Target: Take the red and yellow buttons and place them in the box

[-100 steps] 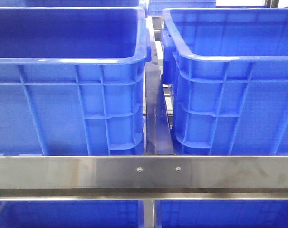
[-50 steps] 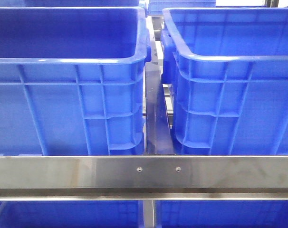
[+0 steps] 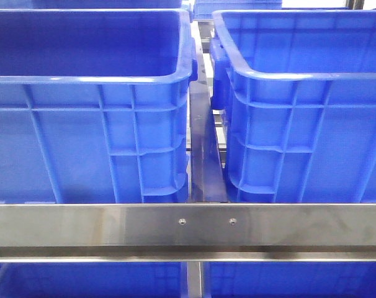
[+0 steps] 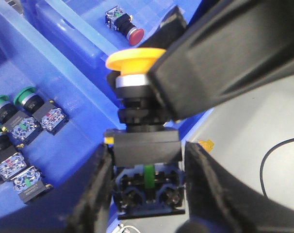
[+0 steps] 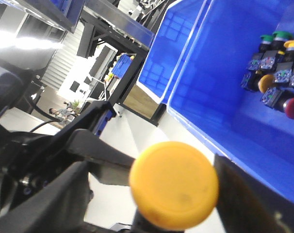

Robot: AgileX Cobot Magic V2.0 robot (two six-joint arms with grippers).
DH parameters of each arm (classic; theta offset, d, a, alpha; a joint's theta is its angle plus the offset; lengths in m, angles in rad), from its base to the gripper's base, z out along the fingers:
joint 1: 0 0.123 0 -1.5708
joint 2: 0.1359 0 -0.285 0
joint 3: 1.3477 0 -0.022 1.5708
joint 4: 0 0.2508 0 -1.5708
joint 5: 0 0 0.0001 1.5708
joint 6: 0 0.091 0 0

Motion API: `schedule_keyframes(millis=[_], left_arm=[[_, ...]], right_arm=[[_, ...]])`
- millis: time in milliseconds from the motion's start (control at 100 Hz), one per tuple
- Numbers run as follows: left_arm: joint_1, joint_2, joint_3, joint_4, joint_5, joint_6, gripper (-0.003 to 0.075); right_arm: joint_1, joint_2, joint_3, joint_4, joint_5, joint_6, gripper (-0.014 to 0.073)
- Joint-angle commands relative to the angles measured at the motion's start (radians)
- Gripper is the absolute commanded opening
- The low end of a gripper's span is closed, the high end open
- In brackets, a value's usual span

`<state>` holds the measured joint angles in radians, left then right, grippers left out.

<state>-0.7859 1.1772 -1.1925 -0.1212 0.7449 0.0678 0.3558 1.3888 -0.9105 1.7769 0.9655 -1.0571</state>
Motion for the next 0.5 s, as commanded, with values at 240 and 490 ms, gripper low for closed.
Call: schedule_keyframes(millis=[240, 490], left_arm=[[-0.009, -0.024, -0.030, -0.016, -0.062, -0.001, 0.0043], [-0.009, -0.024, -0.030, -0.016, -0.050, -0.001, 0.0424]], right_arm=[[0.000, -0.022, -0.034, 0.136, 0.059, -0.005, 0.0154], [-0.001, -0.022, -0.034, 0.135, 0.059, -0.005, 0.0146]])
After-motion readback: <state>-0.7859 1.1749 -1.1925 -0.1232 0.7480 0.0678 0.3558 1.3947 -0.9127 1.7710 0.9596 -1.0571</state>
